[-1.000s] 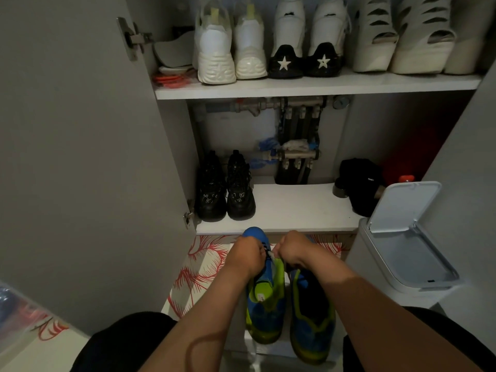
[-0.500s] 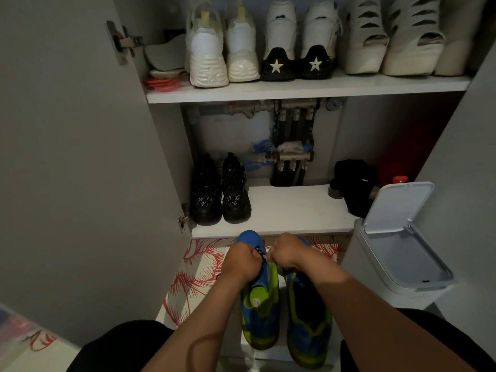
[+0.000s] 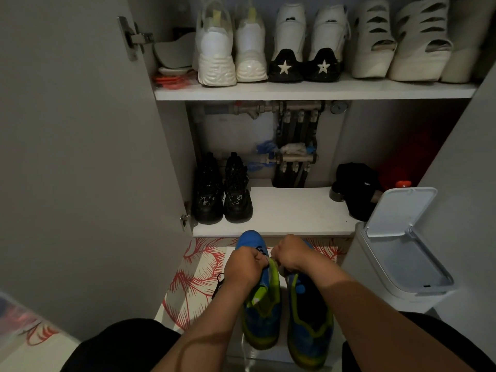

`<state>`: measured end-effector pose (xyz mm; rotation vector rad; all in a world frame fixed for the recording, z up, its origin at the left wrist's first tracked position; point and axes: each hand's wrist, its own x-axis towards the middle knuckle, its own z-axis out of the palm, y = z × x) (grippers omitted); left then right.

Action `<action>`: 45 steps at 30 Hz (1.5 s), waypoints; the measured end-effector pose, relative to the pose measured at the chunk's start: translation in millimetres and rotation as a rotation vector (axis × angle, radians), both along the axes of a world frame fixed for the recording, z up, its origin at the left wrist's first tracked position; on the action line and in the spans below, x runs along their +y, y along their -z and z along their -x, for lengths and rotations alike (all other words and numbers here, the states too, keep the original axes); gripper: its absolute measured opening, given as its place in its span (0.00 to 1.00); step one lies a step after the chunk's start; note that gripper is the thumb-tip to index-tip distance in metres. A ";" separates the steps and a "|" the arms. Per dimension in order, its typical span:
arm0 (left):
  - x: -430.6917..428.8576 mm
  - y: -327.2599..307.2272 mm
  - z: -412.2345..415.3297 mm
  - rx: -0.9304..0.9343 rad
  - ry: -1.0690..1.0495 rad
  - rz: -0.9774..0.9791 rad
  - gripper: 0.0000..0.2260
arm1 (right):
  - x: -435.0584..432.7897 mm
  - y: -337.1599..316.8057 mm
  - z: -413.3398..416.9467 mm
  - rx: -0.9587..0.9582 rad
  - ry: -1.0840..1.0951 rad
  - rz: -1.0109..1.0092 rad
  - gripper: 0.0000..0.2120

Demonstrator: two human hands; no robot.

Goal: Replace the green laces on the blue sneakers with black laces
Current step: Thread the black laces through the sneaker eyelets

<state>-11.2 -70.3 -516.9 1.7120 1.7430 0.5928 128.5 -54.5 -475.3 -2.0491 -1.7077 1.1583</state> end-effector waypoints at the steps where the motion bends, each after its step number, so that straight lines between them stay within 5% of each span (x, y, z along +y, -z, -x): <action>1: 0.8 -0.2 0.3 -0.007 0.006 0.000 0.07 | -1.6 -0.1 -0.5 0.043 0.048 -0.003 0.11; 11: 12.1 -13.3 11.1 0.121 0.119 0.031 0.10 | 3.9 11.0 -8.7 -0.038 0.055 -0.101 0.09; 20: 19.1 -45.9 15.4 0.316 0.368 0.053 0.16 | 1.0 -8.3 -22.8 0.296 0.279 -0.084 0.06; 25: 28.3 -73.0 8.4 0.201 0.367 0.060 0.19 | -8.2 -27.0 -19.0 0.454 0.210 0.022 0.07; 30: 29.9 -73.0 2.0 0.075 0.395 0.182 0.07 | -11.7 -41.2 -19.2 0.561 0.240 -0.126 0.07; 34: 34.3 -73.2 3.6 -0.013 0.376 0.278 0.10 | -8.6 -46.8 -21.6 0.627 0.256 -0.260 0.07; 42: 44.3 -96.5 -4.7 -0.387 0.114 -0.007 0.12 | -3.0 -17.9 -22.2 0.364 0.066 -0.063 0.16; 45: 41.7 -104.8 -8.7 -0.523 0.112 -0.040 0.12 | -2.6 -8.8 -15.5 0.328 -0.053 -0.064 0.11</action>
